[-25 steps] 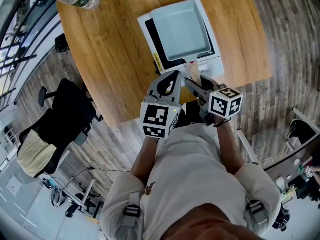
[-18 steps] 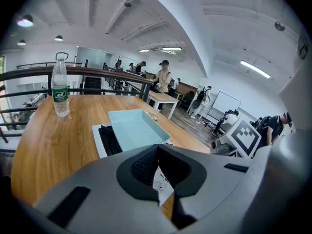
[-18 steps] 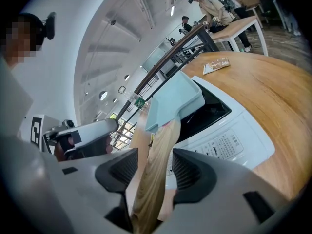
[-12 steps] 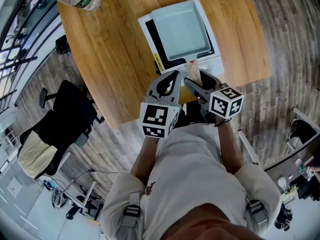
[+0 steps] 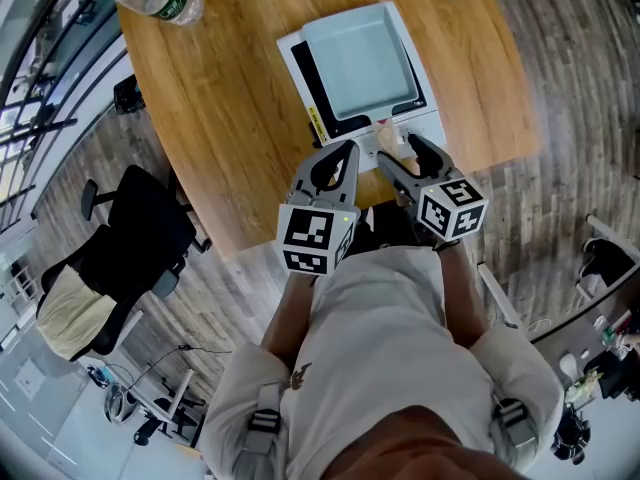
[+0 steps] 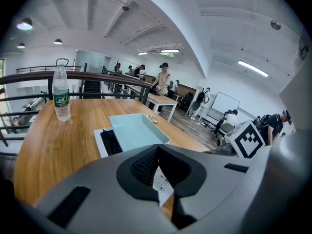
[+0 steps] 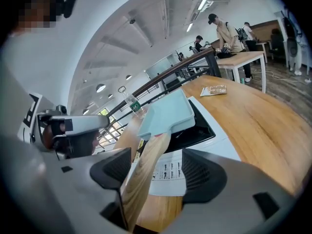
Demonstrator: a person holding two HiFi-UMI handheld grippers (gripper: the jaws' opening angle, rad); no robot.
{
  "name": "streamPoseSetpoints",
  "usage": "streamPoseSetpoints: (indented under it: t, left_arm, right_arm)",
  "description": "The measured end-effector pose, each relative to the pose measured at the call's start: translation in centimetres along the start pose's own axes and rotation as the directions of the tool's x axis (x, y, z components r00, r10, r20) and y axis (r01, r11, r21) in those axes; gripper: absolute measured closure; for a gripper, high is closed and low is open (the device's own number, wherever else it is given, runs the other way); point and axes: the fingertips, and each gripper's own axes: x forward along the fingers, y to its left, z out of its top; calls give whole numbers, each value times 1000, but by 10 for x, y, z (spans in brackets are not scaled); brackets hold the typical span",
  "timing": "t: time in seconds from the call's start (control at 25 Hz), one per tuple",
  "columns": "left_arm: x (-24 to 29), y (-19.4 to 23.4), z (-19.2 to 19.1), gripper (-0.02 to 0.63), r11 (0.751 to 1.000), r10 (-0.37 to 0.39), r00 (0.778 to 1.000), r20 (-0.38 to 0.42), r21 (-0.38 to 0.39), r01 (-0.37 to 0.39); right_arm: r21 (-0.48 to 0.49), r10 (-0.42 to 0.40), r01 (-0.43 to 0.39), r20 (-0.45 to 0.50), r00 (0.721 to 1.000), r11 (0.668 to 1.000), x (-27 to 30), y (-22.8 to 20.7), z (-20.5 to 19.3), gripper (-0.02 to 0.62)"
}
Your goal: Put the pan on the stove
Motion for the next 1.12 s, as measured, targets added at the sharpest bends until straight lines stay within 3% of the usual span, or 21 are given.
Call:
streamPoseSetpoints:
  t: [0.52,0.96,1.12]
  left_arm:
    - [-15,3,9,588,1000,9,999,36,6,-9]
    - [-37,1,31,588,1000,-6,993,116,22,3]
    - [-49,1,45,588,999,-16,987,159,33,11]
  right_arm:
    - [-65,-28,33,76,997,997,-22,9,25,281]
    - [-200,-18,58,196,980,978,-58,44,74,284]
    - [-256,-28,98,263,964,962,-73,59,95,389]
